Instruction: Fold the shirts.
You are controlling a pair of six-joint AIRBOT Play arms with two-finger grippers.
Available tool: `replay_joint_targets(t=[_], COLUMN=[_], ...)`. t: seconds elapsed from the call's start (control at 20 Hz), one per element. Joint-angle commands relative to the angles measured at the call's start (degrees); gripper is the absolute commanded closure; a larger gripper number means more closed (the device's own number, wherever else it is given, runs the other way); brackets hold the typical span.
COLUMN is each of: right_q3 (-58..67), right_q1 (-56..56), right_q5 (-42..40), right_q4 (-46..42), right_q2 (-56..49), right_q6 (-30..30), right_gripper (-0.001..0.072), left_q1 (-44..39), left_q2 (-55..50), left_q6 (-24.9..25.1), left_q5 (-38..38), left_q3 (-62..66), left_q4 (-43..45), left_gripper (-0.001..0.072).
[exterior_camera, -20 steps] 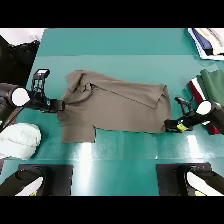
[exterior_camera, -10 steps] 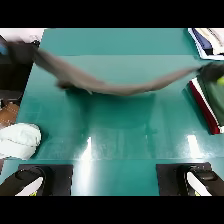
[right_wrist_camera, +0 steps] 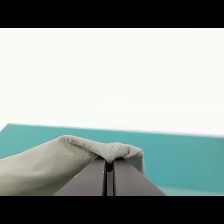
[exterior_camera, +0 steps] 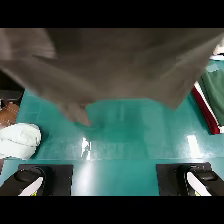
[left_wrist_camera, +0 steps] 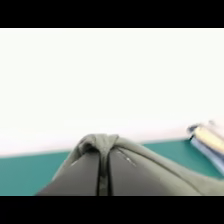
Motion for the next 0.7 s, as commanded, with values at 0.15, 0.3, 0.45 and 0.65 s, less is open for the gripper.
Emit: replay_joint_targets(t=[0.15, 0.3, 0.45, 0.65], right_q3=[7.87, 3.17, 2.91, 2.91], right_q1=[0.04, -0.07, -0.07, -0.07], right_q5=[10.36, 16.15, 26.93, 39.08], right_q4=[-14.97, -18.69, -18.6, -18.56], right_q2=[-0.26, -2.62, -11.69, -27.43], right_q6=[5.64, 7.87, 7.8, 4.68], right_gripper=[0.0696, 0.0696, 0.0697, 0.0697], left_q1=[0.04, 0.04, 0.04, 0.04], left_q2=[2.97, 2.6, -1.09, -12.11], left_q6=[3.5, 3.21, 3.26, 3.5], left_q5=[2.51, -1.14, -5.88, -7.58], left_q3=[-0.07, -12.09, -25.05, -33.57], left_q4=[-8.24, -2.6, 0.46, 5.38], left_gripper=[0.0678, 0.0678, 0.0678, 0.0677])
